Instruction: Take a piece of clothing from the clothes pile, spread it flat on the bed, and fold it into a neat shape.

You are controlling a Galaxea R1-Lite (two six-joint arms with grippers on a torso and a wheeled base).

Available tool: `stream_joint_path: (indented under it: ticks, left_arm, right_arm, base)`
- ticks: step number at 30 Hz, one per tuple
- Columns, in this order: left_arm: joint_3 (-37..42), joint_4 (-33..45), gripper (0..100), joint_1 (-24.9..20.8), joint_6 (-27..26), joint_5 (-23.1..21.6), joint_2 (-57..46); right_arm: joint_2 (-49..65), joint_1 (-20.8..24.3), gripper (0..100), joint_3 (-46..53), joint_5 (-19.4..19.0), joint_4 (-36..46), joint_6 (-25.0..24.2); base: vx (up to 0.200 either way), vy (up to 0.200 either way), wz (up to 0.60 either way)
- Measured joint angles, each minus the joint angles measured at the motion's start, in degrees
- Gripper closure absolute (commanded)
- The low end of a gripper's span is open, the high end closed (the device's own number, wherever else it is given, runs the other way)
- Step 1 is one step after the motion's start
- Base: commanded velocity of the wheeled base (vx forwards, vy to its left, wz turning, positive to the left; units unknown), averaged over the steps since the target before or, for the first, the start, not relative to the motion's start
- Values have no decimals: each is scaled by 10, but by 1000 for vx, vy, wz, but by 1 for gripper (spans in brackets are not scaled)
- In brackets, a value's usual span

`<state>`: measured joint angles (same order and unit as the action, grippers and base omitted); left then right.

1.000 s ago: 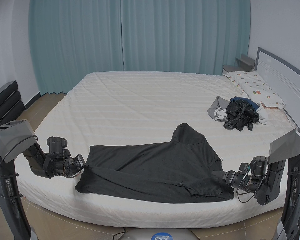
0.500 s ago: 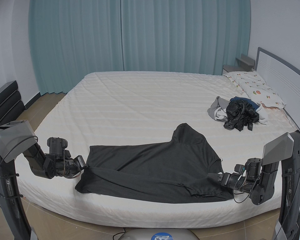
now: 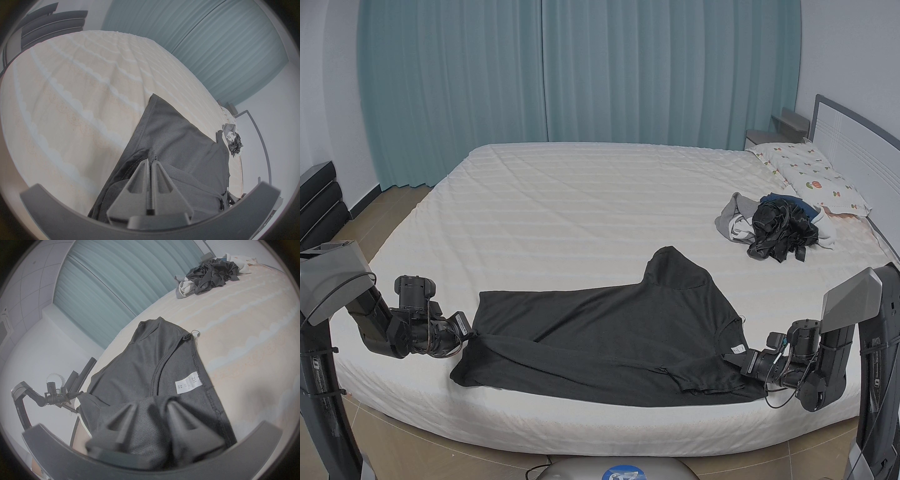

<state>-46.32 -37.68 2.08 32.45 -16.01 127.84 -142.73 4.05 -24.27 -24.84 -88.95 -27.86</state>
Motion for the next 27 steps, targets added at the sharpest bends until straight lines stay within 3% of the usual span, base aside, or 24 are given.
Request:
stream_joint_path:
  ticks: [27]
  left_arm:
    - [88,-1,100,7,-8,-8,-101]
  right_arm:
    - [180,-48,100,127,-79,0,-31]
  base:
    - [0,0,0]
